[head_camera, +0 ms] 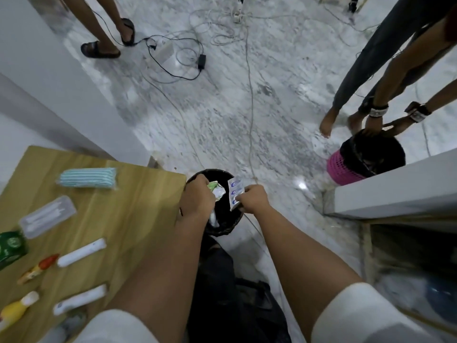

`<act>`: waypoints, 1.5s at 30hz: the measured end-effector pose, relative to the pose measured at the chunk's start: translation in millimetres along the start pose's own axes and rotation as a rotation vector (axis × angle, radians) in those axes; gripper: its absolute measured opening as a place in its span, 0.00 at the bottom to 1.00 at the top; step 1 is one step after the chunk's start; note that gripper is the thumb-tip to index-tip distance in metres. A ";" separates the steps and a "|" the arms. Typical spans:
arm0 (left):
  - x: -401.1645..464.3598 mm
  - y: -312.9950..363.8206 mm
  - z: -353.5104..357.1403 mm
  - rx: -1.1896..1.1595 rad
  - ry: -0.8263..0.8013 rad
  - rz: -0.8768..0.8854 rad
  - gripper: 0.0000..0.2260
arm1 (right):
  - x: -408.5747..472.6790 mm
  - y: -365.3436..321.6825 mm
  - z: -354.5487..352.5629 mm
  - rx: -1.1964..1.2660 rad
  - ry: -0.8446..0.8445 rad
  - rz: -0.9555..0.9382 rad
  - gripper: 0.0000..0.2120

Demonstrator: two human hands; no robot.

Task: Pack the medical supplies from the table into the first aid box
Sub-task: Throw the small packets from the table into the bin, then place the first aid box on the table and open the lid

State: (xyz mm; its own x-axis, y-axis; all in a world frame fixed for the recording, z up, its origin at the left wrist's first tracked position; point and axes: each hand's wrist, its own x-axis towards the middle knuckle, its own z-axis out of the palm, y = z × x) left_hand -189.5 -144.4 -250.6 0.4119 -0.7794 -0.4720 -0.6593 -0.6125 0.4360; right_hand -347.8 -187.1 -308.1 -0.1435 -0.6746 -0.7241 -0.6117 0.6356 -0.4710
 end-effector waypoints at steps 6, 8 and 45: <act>3.7 13.4 -0.2 0.015 -0.016 0.075 0.18 | -14.5 -10.8 -13.7 -0.150 0.014 -0.083 0.18; -4.1 14.4 -13.7 0.040 0.022 0.093 0.17 | -30.5 -15.6 -16.9 -0.186 0.018 -0.138 0.07; -351.2 -533.2 -144.6 -0.471 1.129 -0.616 0.31 | -430.4 -85.4 443.8 -0.663 -0.623 -1.481 0.34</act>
State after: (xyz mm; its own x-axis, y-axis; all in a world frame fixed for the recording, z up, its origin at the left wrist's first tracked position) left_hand 108.3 436.9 -206.6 0.9915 0.0894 0.0940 -0.0036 -0.7055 0.7087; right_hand 111.4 215.5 -179.9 0.9858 -0.1598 -0.0512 -0.1488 -0.6922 -0.7062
